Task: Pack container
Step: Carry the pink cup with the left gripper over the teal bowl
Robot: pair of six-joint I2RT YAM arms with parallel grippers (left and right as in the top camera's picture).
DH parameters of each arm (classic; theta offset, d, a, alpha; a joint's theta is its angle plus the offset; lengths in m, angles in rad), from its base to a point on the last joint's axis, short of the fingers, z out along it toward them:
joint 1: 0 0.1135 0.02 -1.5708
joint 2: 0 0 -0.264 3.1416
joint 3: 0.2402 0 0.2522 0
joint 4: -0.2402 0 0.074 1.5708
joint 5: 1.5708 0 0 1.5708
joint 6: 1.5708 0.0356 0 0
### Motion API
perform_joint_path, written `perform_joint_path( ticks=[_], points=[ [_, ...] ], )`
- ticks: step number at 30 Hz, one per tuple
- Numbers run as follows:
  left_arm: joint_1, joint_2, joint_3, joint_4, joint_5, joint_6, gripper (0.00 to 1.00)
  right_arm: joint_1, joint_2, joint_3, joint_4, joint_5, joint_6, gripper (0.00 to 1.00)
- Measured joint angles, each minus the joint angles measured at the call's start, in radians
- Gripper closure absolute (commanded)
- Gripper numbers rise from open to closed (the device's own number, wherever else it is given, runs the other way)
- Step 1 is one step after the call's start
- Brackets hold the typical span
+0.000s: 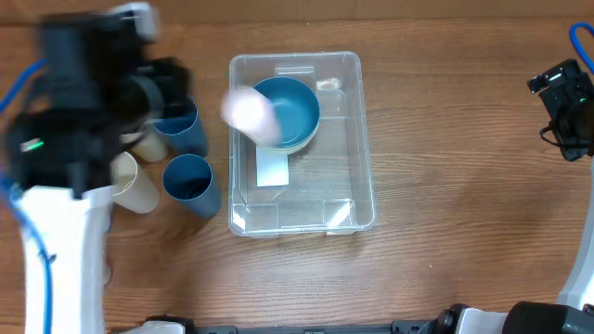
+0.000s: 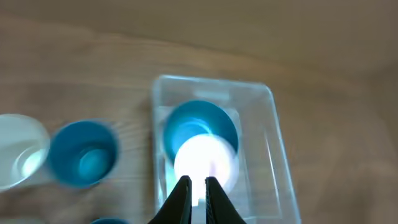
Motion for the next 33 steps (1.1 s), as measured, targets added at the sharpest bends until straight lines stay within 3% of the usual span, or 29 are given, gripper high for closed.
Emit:
perform_joint_path(
  ticks=[2, 6, 10, 13, 18, 24, 33],
  points=[
    [-0.231, 0.116, 0.006, 0.042, -0.111, 0.005, 0.94, 0.0, 0.0, 0.0, -0.001, 0.0, 0.0, 0.0],
    [-0.402, 0.422, -0.003, 0.063, -0.211, 0.01, 0.91, 0.0, 0.0, 0.0, -0.001, 0.0, 0.0, 0.0],
    [-0.406, 0.447, -0.006, 0.095, -0.253, 0.0, 0.65, 0.0, 0.0, 0.0, 0.0, 0.0, 0.0, 0.0],
    [-0.386, 0.445, -0.005, 0.105, -0.278, -0.001, 0.6, 0.0, 0.0, 0.0, 0.0, 0.001, 0.0, 0.0],
    [-0.263, 0.488, -0.004, 0.148, -0.223, -0.005, 0.58, 0.0, 0.0, 0.0, 0.0, 0.001, 0.0, 0.0],
    [-0.211, 0.704, -0.003, 0.188, -0.037, 0.006, 0.58, 0.0, 0.0, 0.0, -0.001, 0.0, 0.0, 0.0],
    [-0.211, 0.687, 0.006, 0.12, -0.093, 0.167, 0.54, 0.0, 0.0, 0.0, -0.001, 0.001, 0.0, 0.0]
  ],
)
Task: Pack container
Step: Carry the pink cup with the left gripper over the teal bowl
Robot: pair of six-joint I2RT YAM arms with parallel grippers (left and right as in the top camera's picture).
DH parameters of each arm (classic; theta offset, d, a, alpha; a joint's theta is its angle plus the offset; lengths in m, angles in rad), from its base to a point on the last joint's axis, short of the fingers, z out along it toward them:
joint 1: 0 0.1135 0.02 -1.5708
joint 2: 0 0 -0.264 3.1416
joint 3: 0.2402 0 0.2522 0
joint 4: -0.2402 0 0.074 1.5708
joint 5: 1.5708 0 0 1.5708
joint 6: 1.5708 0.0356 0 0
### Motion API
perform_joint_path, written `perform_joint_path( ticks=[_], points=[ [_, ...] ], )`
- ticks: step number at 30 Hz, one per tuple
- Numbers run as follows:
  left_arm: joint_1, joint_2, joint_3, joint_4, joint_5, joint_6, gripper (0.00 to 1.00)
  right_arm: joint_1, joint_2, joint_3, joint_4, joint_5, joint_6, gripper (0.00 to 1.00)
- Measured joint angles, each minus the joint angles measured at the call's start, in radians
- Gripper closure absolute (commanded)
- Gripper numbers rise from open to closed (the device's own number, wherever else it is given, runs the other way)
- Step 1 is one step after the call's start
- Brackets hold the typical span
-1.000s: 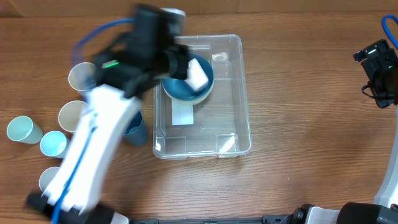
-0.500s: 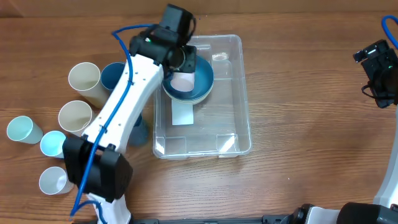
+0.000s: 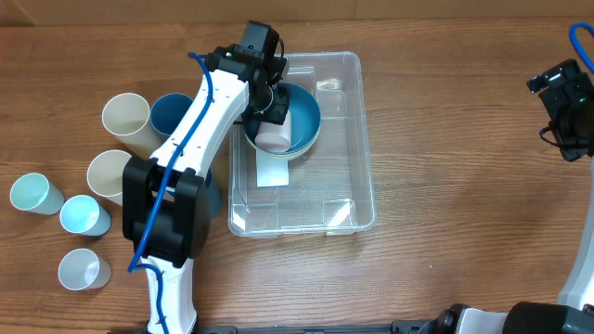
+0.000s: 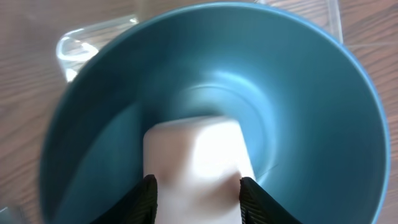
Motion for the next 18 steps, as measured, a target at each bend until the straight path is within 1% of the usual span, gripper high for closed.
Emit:
perform_joint_path(
  ticks=[3, 5, 6, 8, 10, 13, 16, 17, 18],
  points=[
    [0.0, -0.078, 0.004, -0.027, -0.04, 0.071, 0.53, 0.0, 0.0, 0.0, 0.0, 0.0, 0.0, 0.0],
    [0.0, -0.198, 0.022, -0.09, -0.074, 0.159, 0.53, 0.0, 0.0, 0.0, 0.0, 0.0, 0.0, 0.0],
    [0.0, -0.23, 0.036, -0.13, -0.082, 0.206, 0.52, 0.0, 0.0, 0.0, 0.0, 0.0, 0.0, 0.0],
    [0.0, -0.261, 0.044, -0.23, -0.098, 0.324, 0.5, 0.0, 0.0, 0.0, 0.001, 0.0, 0.0, 0.0],
    [-0.007, -0.253, 0.029, -0.238, -0.122, 0.406, 0.49, 0.0, 0.0, 0.0, 0.0, 0.0, 0.0, 0.0],
    [-0.047, -0.25, -0.005, -0.22, -0.203, 0.455, 0.47, 0.0, 0.0, 0.0, 0.0, 0.0, 0.0, 0.0],
    [-0.089, -0.24, -0.01, -0.199, -0.281, 0.453, 0.46, 0.0, 0.0, 0.0, 0.0, 0.0, 0.0, 0.0],
    [-0.105, -0.224, -0.01, -0.198, -0.321, 0.436, 0.46, 0.0, 0.0, 0.0, 0.0, 0.0, 0.0, 0.0],
    [-0.11, -0.214, -0.01, -0.198, -0.331, 0.429, 0.46, 0.0, 0.0, 0.0, 0.001, 0.0, 0.0, 0.0]
  ],
)
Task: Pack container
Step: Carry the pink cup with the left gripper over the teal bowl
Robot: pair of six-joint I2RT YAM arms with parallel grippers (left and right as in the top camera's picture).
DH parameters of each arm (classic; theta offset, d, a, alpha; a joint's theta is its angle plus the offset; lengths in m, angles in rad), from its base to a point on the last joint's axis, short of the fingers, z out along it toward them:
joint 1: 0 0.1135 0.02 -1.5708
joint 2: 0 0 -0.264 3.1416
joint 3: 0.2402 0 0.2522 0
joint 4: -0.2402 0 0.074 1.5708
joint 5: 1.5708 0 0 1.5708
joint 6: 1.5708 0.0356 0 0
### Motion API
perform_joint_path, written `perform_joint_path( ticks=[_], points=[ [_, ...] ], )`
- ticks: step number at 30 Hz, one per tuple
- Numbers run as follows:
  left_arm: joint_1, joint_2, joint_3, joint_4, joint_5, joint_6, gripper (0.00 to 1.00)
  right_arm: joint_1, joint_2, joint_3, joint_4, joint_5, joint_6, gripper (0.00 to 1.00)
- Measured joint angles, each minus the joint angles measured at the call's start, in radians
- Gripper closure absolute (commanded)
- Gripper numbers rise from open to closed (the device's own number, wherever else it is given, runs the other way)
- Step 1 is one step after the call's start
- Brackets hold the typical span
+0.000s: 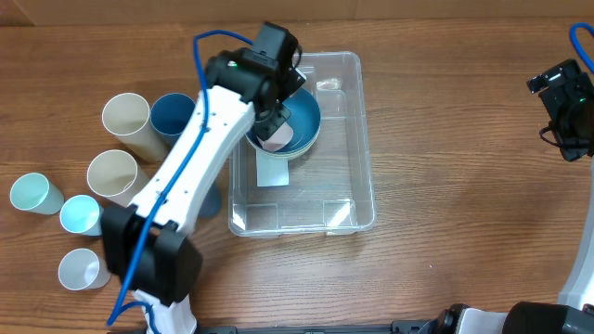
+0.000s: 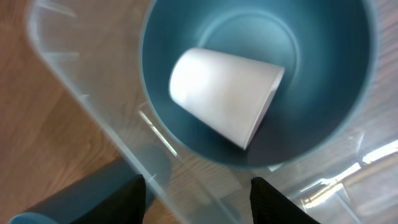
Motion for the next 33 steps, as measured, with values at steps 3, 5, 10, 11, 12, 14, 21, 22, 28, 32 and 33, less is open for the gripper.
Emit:
perform_joint_path(
  ticks=[3, 5, 10, 11, 12, 14, 21, 22, 28, 32, 33],
  points=[
    [-0.032, 0.119, -0.001, 0.001, -0.103, -0.075, 0.48, 0.0, 0.0, 0.0, 0.0, 0.0, 0.0, 0.0],
    [-0.052, 0.186, -0.004, 0.003, -0.146, -0.107, 0.48, 0.0, 0.0, 0.0, 0.0, 0.0, 0.0, 0.0],
    [-0.099, 0.219, -0.013, 0.008, -0.187, -0.143, 0.49, 0.0, 0.0, 0.0, 0.0, 0.0, 0.0, 0.0],
    [-0.104, 0.219, -0.013, 0.008, -0.195, -0.151, 0.49, 0.0, 0.0, 0.0, 0.0, 0.0, 0.0, 0.0],
    [-0.107, 0.219, -0.013, 0.008, -0.205, -0.16, 0.49, 0.0, 0.0, 0.0, 0.0, -0.001, 0.0, 0.0],
    [-0.115, 0.219, -0.013, 0.008, -0.235, -0.192, 0.5, 0.0, 0.0, 0.0, -0.001, 0.0, 0.0, 0.0],
    [-0.158, 0.217, -0.003, 0.0, -0.242, -0.348, 0.48, 0.0, 0.0, 0.0, 0.0, 0.0, 0.0, 0.0],
    [-0.171, 0.212, 0.0, 0.0, -0.238, -0.381, 0.48, 0.0, 0.0, 0.0, 0.0, 0.0, 0.0, 0.0],
    [-0.204, 0.187, 0.002, 0.03, -0.227, -0.534, 0.47, 0.0, 0.0, 0.0, -0.001, 0.0, 0.0, 0.0],
    [-0.193, 0.187, 0.002, 0.024, -0.248, -0.548, 0.47, 0.0, 0.0, 0.0, 0.0, 0.0, 0.0, 0.0],
    [-0.184, 0.187, 0.002, 0.024, -0.258, -0.539, 0.48, 0.0, 0.0, 0.0, 0.0, 0.0, 0.0, 0.0]
  ],
)
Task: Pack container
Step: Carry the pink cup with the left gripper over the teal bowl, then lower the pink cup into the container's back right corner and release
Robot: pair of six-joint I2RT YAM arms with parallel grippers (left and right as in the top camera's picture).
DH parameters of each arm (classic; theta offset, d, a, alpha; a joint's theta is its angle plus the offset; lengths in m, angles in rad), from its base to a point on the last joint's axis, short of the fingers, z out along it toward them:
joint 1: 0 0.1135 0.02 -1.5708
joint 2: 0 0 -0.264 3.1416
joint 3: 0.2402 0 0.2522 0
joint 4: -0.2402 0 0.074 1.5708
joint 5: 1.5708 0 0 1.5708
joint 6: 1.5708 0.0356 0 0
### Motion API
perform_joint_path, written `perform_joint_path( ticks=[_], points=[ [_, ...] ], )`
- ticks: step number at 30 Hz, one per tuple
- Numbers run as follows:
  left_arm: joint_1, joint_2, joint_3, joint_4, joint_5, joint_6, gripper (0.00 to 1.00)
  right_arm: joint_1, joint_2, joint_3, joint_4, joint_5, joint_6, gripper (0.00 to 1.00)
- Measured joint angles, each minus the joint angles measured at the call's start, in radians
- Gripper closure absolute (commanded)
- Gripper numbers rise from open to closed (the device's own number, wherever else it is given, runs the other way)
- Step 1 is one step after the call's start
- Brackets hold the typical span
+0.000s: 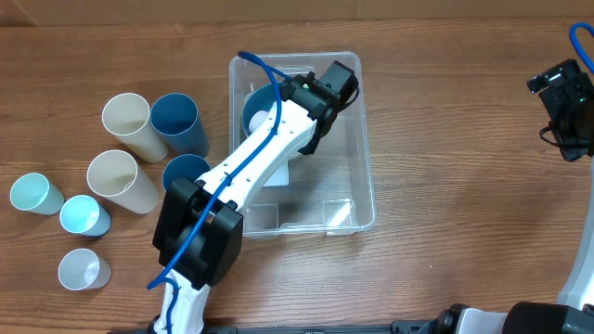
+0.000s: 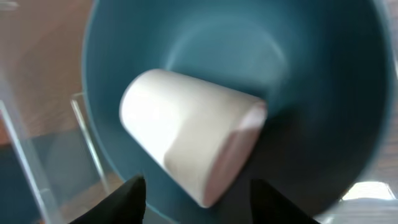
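A white cup (image 2: 186, 140) lies on its side inside the blue bowl (image 2: 323, 124), which sits at the far end of the clear plastic container (image 1: 362, 167). In the overhead view the bowl (image 1: 255, 104) is half covered by my left arm, with a sliver of the cup (image 1: 259, 122) showing. My left gripper (image 2: 199, 208) hovers open just above the cup, holding nothing, and is seen from above (image 1: 317, 100) over the bowl's right side. My right gripper (image 1: 564, 97) hangs at the far right edge, away from everything; its jaws are unclear.
Left of the container stand two cream cups (image 1: 125, 117) (image 1: 116, 176) and two dark blue cups (image 1: 176, 121) (image 1: 187, 173). Further left are two small light-blue cups (image 1: 33, 193) (image 1: 83, 215) and a small white cup (image 1: 82, 269). A white label (image 1: 278, 176) lies on the container floor.
My left arm has swung to the right across the container, from the bowl's left rim to its right side. The gripper stays open and the white cup still lies in the bowl.
First my left gripper was shut on the white cup above the container. Then the cup was down in the blue bowl between the fingers. After that the gripper was open with the cup lying free on its side, and now the arm reaches across the bowl.
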Motion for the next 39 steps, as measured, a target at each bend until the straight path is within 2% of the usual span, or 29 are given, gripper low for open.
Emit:
perform_joint_path(
  ticks=[8, 9, 10, 11, 14, 15, 17, 24, 27, 29, 34, 36, 39],
  points=[
    [0.124, 0.0, 0.002, 0.085, 0.005, 0.146, 0.51, 0.0, 0.0, 0.0, 0.0, 0.0, 0.0, 0.0],
    [0.124, 0.0, 0.002, 0.097, 0.01, 0.16, 0.56, 0.0, 0.0, 0.0, 0.0, 0.0, 0.0, 0.0],
    [0.121, 0.0, 0.002, 0.106, 0.016, 0.167, 0.68, 0.0, 0.0, 0.0, 0.0, -0.001, 0.0, 0.0],
    [0.121, 0.0, 0.002, 0.123, 0.029, 0.178, 0.73, 0.0, 0.0, 0.0, 0.0, -0.001, 0.0, 0.0],
    [0.125, 0.0, 0.002, 0.138, 0.069, 0.182, 0.75, 0.0, 0.0, 0.0, 0.0, 0.0, 0.0, 0.0],
    [0.127, 0.0, 0.002, 0.138, 0.083, 0.181, 0.79, 0.0, 0.0, 0.0, 0.0, 0.0, 0.0, 0.0],
    [0.133, 0.0, 0.002, 0.146, 0.097, 0.183, 0.96, 0.0, 0.0, 0.0, 0.001, 0.0, 0.0, 0.0],
    [0.145, -0.002, 0.002, 0.155, 0.106, 0.178, 0.96, 0.0, 0.0, 0.0, 0.0, 0.0, 0.0, 0.0],
    [0.145, -0.002, 0.03, 0.093, 0.107, 0.177, 0.96, 0.0, 0.0, 0.0, 0.0, -0.001, -0.001, 0.0],
    [0.143, -0.002, 0.126, -0.007, 0.109, 0.172, 0.96, 0.0, 0.0, 0.0, 0.0, 0.0, 0.0, 0.0],
    [0.06, -0.02, 0.526, -0.285, 0.143, 0.121, 0.96, 0.0, 0.0, 0.0, 0.0, 0.0, 0.0, 0.0],
    [0.008, -0.028, 0.572, -0.331, 0.174, 0.081, 0.96, 0.0, 0.0, 0.0, 0.0, 0.0, -0.001, 0.0],
    [-0.013, -0.028, 0.553, -0.32, 0.24, 0.006, 0.96, 0.0, 0.0, 0.0, 0.0, 0.0, 0.0, 0.0]
  ],
)
